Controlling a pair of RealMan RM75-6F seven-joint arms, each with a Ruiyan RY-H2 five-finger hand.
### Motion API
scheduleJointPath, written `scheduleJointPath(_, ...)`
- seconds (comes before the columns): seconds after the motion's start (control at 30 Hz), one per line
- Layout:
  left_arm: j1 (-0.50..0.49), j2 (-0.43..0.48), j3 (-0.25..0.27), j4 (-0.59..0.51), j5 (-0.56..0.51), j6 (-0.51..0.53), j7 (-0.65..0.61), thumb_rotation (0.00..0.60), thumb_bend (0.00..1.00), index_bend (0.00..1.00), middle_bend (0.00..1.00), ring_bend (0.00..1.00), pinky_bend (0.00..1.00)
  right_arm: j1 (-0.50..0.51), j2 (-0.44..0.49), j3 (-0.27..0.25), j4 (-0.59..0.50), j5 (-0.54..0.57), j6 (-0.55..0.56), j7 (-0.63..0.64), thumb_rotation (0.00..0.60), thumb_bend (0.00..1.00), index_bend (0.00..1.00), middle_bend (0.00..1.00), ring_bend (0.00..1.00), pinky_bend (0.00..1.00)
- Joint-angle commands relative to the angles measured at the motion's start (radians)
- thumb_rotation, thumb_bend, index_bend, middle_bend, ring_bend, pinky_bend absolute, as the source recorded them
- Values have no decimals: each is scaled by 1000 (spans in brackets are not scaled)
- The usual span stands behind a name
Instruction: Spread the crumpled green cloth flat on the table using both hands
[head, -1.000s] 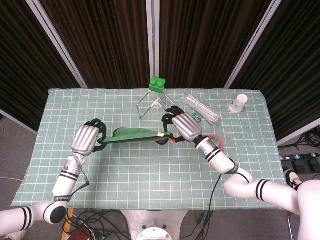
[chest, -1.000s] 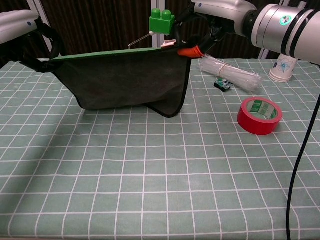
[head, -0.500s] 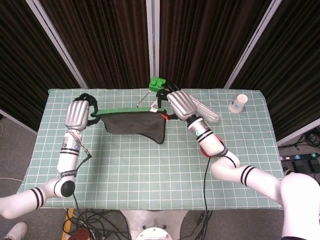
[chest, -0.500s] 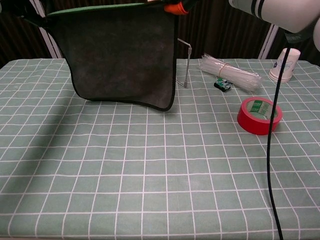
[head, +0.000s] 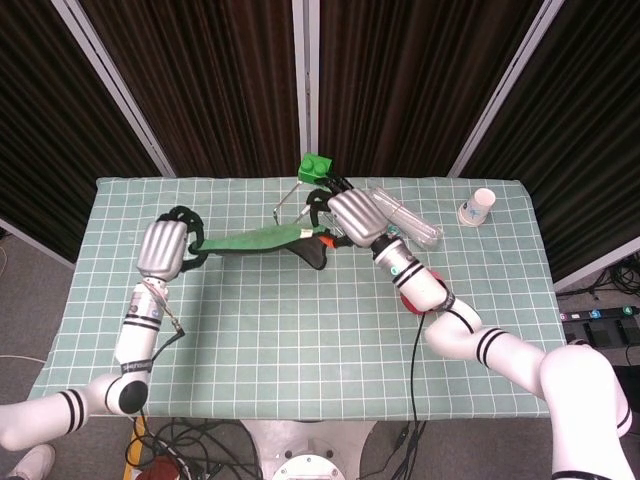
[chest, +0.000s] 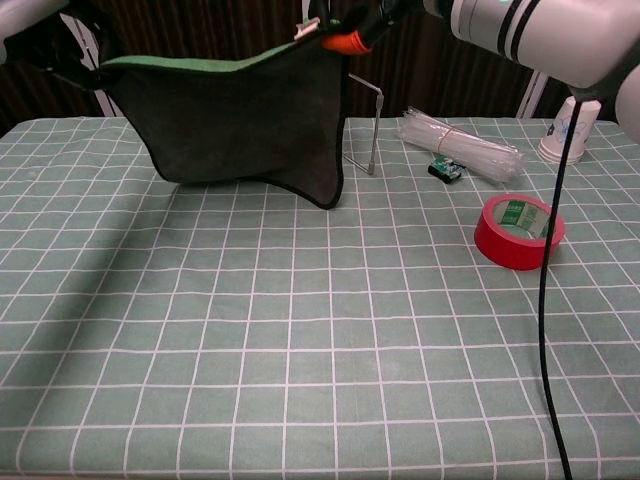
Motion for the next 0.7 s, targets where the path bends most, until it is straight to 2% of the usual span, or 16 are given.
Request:
scheduleJointPath(0.03,25,16,43,-40,37,6,22,600,485,754,418,230,334,-33,-4,-58,1,-55,38,50,600,578,773,305,101,65)
scheduleJointPath(0.17,51,43,86,-95,76,16,44,600,485,754,418,230,334,-67,1,-104,-40,-96,81,107,600,578,774,305,100,65)
scheduleJointPath(0.43,88,85,178,-181,143,4,97,600,485,754,418,230,334,-120,21,-175,-124,-151,137,120,600,580,774,306,100,65)
scheduleJointPath(0.7,112,83,227,-207,176,-19,107,600,484,754,418,230,334,-164,26,-224,-166,-173,158,102,600,578,775,306,100,65)
